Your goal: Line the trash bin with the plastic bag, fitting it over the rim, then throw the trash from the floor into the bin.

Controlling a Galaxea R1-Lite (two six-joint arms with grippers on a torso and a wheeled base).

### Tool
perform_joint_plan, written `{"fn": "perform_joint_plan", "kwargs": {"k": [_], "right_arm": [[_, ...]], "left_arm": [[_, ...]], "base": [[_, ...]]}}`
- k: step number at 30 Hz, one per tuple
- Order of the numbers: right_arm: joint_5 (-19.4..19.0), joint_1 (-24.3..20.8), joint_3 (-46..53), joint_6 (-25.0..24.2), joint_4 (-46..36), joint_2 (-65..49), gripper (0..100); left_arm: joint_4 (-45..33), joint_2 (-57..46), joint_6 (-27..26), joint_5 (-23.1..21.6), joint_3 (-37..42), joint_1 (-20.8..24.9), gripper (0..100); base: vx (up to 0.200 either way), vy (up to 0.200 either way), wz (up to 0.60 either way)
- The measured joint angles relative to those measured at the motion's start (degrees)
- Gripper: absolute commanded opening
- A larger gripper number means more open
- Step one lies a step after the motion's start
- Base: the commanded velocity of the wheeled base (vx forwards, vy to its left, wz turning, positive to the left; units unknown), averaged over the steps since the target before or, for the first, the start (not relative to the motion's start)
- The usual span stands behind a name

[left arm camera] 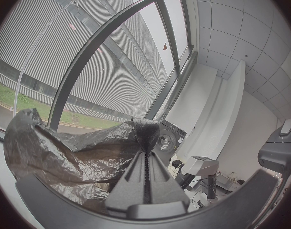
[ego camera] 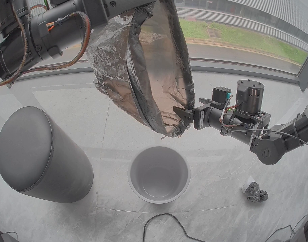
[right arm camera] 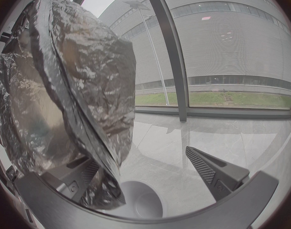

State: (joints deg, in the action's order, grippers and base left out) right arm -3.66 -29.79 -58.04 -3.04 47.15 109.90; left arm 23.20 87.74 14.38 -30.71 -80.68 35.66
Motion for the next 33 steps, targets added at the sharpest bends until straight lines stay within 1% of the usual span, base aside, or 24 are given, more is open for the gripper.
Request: {"fn": "perform_joint_plan", "kwargs": {"k": [6,12,13,21,25,28,31,33], "right_arm": [[-0.74,0.45,0.1,-0.41,0.52,1.27,100],[-4.55,-0.57,-0.11,-0.57,2.94,2.76,100],[-5.03,-0.82,-0.11,-0.57,3.25,2.91,0],[-6.13,-1.76,1.62,-0.62,4.06,1.9,0],[-7.01,-1.99,6.06,-1.43,3.8,-1.88,0],[-7.64,-2.45,11.29,-3.54,2.88,-6.92,0],[-8.0,-3.33,15.7,-6.02,-0.66,-12.63,0],[-8.19,-4.3,17.8,-7.83,-5.85,-16.9,0]], "left_arm": [[0.0,0.29,0.09,0.02,-0.88,1.08,0],[0.0,1.1,0.11,0.02,-2.06,1.38,0],[0.01,1.27,0.11,0.04,-2.17,1.39,0],[0.17,2.47,0.12,0.0,-2.69,1.35,0],[0.28,2.78,0.33,0.02,-2.5,0.54,0],[0.34,2.95,1.11,0.04,-1.54,-0.79,0],[0.41,2.97,3.43,-0.09,0.35,-1.93,0],[0.48,2.97,5.6,-0.41,2.1,-2.58,0]], "base": [[0.0,0.0,0.0],[0.0,0.0,0.0],[0.0,0.0,0.0],[0.0,0.0,0.0],[0.0,0.0,0.0],[0.0,0.0,0.0],[0.0,0.0,0.0],[0.0,0.0,0.0]]}}
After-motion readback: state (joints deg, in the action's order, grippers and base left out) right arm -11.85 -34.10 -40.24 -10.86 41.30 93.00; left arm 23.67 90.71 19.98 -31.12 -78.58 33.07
